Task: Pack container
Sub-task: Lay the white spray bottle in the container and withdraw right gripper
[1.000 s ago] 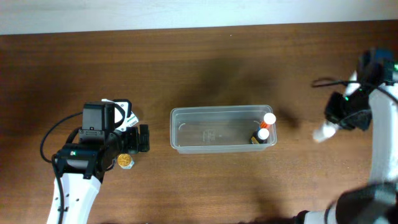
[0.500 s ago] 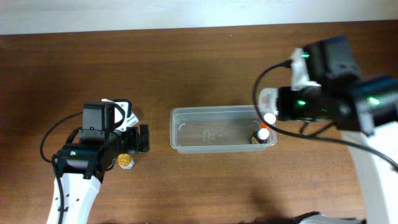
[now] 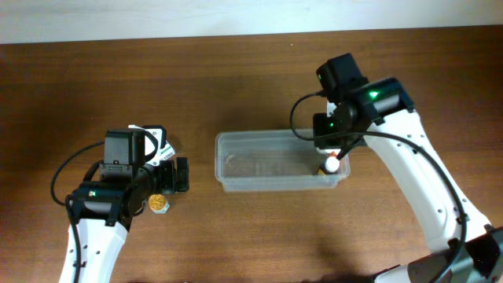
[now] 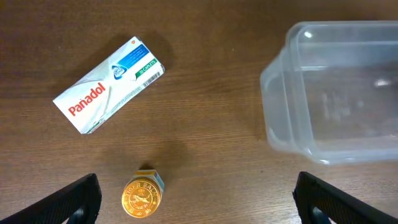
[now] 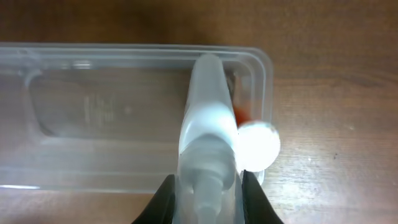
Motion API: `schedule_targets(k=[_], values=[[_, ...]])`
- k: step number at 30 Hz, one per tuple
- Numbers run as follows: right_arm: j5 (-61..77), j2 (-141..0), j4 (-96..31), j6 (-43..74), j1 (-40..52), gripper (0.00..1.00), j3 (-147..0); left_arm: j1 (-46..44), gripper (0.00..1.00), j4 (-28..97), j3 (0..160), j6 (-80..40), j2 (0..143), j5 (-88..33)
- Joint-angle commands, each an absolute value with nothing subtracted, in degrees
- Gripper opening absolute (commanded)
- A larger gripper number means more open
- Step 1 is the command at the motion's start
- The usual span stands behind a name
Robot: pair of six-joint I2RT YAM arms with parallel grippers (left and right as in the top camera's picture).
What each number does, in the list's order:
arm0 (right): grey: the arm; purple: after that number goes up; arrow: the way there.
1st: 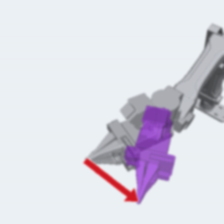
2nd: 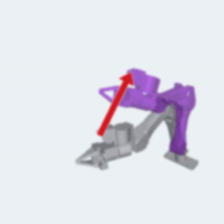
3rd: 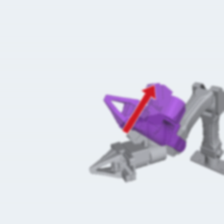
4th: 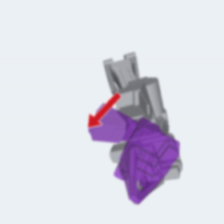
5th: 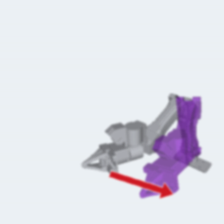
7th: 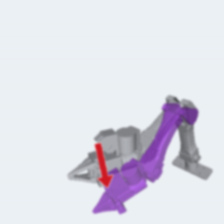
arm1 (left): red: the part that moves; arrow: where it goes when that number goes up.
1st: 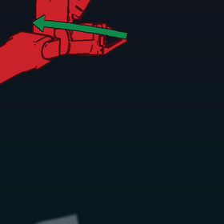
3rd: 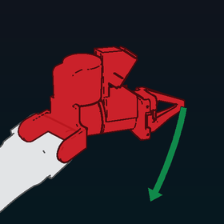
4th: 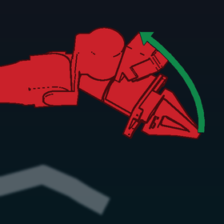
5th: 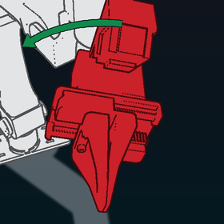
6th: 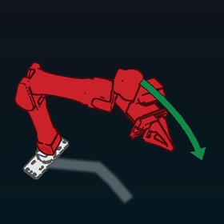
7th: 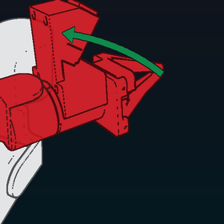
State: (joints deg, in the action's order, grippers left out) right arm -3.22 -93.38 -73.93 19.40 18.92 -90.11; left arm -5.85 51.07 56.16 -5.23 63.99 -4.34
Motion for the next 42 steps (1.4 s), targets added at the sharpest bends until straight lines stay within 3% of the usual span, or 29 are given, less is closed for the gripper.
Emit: schedule_targets(k=[1, 11, 14, 17, 33, 38, 42], values=[[-4.58, -93.12, -71.40, 20.05, 19.44, 0.15, -85.67, -5.45, 0.99, 51.09, 57.39, -5.52, 64.07, -4.73], [-4.58, -93.19, -66.00, 20.03, 19.44, 0.19, -78.63, -5.45, 0.99, 51.11, 57.39, -5.52, 64.07, -4.73], [-4.58, -93.19, -65.78, 20.03, 19.44, 0.35, -78.65, -5.45, 1.00, 51.11, 57.36, -5.54, 64.07, -4.73], [-4.58, -93.19, -65.71, 20.03, 19.44, 0.43, -78.65, -5.45, 0.99, 51.13, 57.39, -5.52, 64.07, -4.73], [-5.37, -89.21, -66.30, 20.03, 19.31, 0.45, -82.02, -5.45, 0.99, 51.31, 57.39, -5.52, 64.07, -4.73], [-6.76, -84.07, -69.82, 20.49, 14.72, 0.48, -87.29, -5.45, 0.99, 51.33, 57.39, -5.52, 64.07, -4.71], [-5.61, -79.33, -72.18, 20.43, 4.89, 0.67, -88.44, -5.45, 0.99, 51.29, 57.39, -5.52, 64.05, -4.71]])
